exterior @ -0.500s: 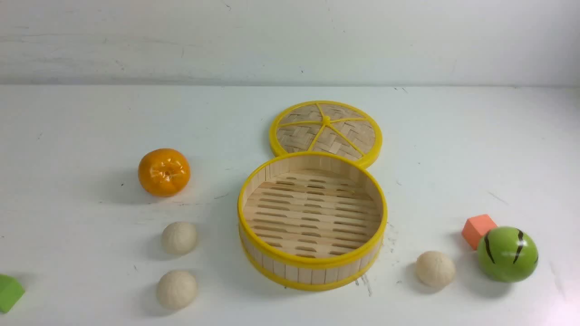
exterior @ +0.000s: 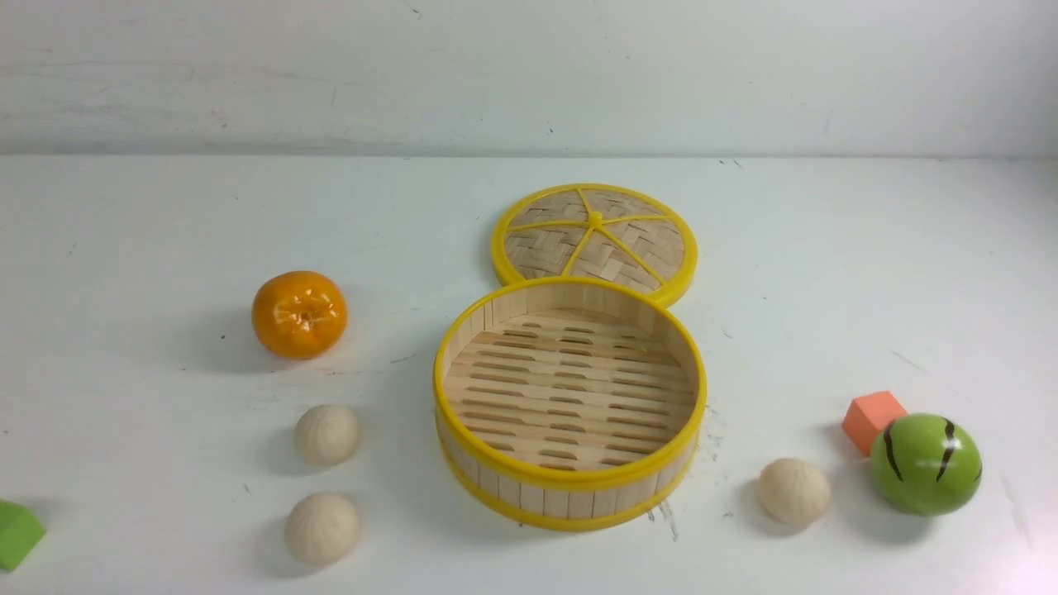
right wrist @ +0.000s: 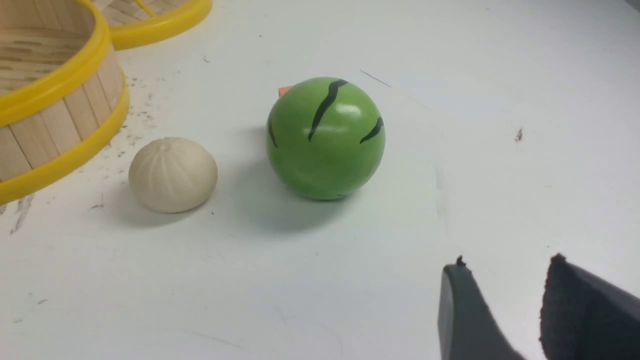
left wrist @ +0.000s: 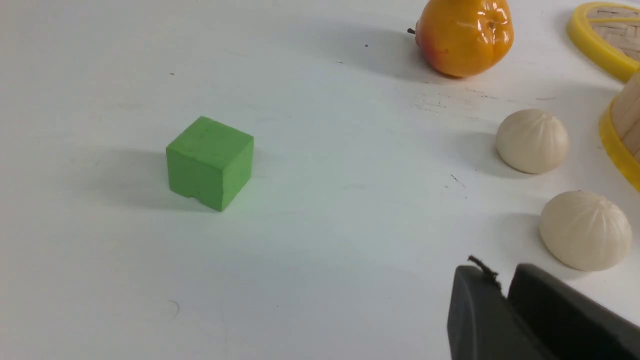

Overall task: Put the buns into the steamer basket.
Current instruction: Use the left arm to grab a steamed stuffed bun

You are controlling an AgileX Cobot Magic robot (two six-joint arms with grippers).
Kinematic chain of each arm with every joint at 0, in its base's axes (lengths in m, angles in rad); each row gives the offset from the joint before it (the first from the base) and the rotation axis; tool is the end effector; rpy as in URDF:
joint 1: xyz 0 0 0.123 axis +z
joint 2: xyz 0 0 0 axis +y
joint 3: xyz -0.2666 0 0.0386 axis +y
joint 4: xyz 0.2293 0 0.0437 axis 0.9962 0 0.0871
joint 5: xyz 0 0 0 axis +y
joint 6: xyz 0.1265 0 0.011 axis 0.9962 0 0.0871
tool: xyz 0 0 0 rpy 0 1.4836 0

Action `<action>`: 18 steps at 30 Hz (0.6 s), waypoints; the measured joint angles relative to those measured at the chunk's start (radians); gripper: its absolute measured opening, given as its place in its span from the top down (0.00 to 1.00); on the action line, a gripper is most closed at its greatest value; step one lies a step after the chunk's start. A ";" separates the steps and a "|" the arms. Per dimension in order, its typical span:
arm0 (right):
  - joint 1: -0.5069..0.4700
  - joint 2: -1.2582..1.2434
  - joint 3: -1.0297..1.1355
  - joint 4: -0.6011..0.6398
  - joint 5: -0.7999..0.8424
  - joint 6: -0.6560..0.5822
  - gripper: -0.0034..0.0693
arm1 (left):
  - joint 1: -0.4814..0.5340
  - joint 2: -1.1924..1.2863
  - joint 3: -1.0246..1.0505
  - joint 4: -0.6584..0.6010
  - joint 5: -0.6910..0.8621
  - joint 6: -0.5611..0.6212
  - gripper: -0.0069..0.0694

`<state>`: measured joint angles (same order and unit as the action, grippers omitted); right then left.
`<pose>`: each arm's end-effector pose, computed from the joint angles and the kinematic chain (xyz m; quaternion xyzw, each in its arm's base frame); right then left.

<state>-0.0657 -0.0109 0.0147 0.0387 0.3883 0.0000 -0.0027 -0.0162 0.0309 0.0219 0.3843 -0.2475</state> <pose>0.0835 -0.0036 0.1634 0.0366 0.8054 -0.0029 0.5916 0.0836 0.0008 0.1586 -0.0929 0.8029 -0.0642 0.5853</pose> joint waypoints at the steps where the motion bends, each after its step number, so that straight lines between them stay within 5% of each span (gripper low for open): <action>1: 0.000 0.000 0.000 0.000 0.000 0.000 0.62 | 0.000 0.000 0.000 0.000 0.000 0.000 0.79; 18: 0.000 0.000 0.000 0.000 0.000 0.000 0.62 | 0.000 0.000 0.000 -0.004 -0.001 -0.004 0.79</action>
<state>-0.0657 -0.0109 0.0147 0.0387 0.3883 0.0000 -0.0027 -0.0162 0.0309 0.0179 0.3833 -0.2518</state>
